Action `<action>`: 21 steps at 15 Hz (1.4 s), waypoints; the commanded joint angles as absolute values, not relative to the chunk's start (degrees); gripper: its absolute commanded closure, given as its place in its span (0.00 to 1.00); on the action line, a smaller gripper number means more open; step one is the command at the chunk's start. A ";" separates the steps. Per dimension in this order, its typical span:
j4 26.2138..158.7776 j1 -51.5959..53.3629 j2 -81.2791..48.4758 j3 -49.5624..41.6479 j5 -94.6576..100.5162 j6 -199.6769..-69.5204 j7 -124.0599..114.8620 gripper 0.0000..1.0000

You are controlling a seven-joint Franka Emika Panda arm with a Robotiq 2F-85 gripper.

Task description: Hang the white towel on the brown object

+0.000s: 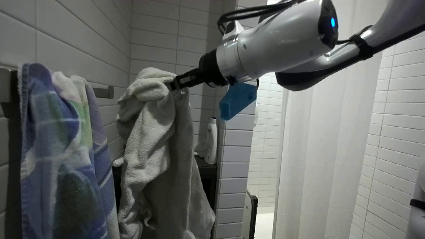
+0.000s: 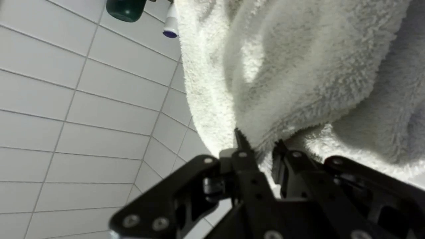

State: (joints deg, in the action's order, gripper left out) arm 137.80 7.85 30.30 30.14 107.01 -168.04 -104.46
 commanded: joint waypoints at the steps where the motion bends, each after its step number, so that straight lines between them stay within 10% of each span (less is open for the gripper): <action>1: 136.63 7.59 33.63 28.58 106.27 -167.93 -104.18 0.96; 21: 129.55 10.77 28.08 30.78 108.14 -168.54 -108.33 0.96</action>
State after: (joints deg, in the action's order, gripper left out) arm 133.12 10.47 31.33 29.52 106.66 -169.08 -108.01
